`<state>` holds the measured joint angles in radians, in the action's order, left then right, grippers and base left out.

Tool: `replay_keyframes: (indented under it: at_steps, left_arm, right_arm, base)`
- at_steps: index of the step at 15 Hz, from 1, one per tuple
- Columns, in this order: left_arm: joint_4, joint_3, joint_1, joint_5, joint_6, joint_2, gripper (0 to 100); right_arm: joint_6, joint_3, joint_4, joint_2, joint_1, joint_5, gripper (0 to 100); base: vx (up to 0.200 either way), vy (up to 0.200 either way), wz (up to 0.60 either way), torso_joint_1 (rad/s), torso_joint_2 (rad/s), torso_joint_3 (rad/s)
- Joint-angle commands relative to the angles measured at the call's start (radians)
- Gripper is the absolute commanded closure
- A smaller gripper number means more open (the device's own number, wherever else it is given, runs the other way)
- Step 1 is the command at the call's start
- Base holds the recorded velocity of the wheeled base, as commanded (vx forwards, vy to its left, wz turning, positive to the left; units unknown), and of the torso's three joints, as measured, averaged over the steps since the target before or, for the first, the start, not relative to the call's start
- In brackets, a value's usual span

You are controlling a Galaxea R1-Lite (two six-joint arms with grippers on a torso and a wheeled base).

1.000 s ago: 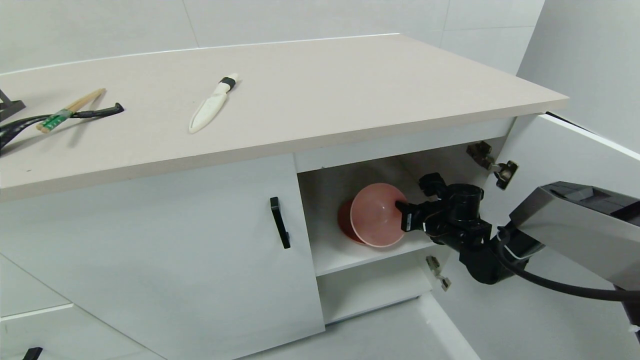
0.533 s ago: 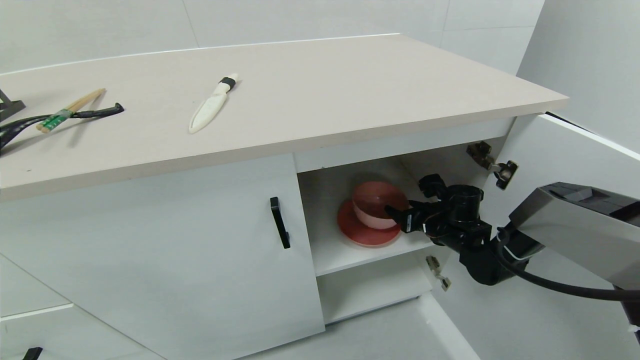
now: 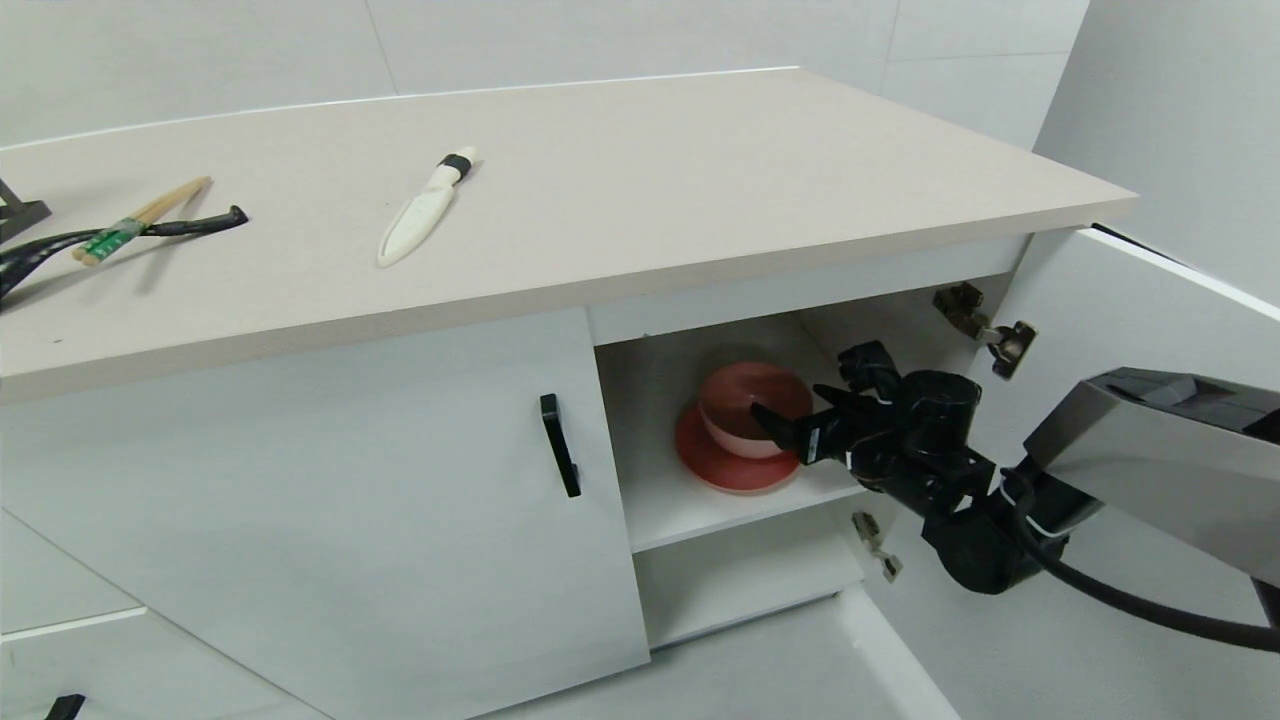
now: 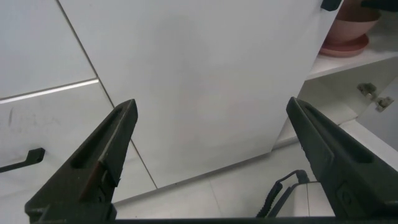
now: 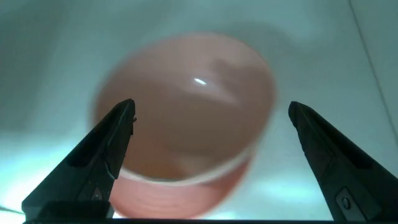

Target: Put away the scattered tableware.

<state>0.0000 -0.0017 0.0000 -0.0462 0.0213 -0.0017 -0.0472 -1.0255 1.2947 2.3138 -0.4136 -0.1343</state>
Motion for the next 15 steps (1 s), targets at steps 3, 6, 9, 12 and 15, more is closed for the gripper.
replay_keyframes:
  at_steps: [3, 6, 9, 12, 15]
  left_arm:
    - [0.000, 0.000, 0.000, 0.000, 0.000, 0.002, 0]
    - [0.000, 0.000, 0.000, 0.000, 0.000, 0.002, 0]
    - [0.000, 0.000, 0.000, 0.000, -0.001, 0.002, 0]
    - [0.000, 0.000, 0.000, 0.002, -0.001, 0.002, 0]
    - [0.000, 0.000, 0.000, 0.000, -0.001, 0.002, 0]
  right_arm:
    - [0.090, 0.320, 0.178, -0.179, -0.099, -0.008, 0]
    - [0.115, 0.507, 0.276, -0.274, -0.169, -0.010, 0]
    - [0.152, 0.716, 0.276, -0.470, -0.254, -0.007, 0]
    - [0.150, 0.930, 0.276, -0.683, -0.277, -0.007, 0]
    - [0.155, 1.026, 0.179, -0.915, -0.172, -0.007, 0]
  base:
    - [0.000, 0.000, 0.00, 0.000, 0.00, 0.000]
    - [0.000, 0.000, 0.00, 0.000, 0.00, 0.000]
    - [0.000, 0.000, 0.00, 0.000, 0.00, 0.000]
    - [0.000, 0.000, 0.00, 0.000, 0.00, 0.000]
    - [0.000, 0.000, 0.00, 0.000, 0.00, 0.000]
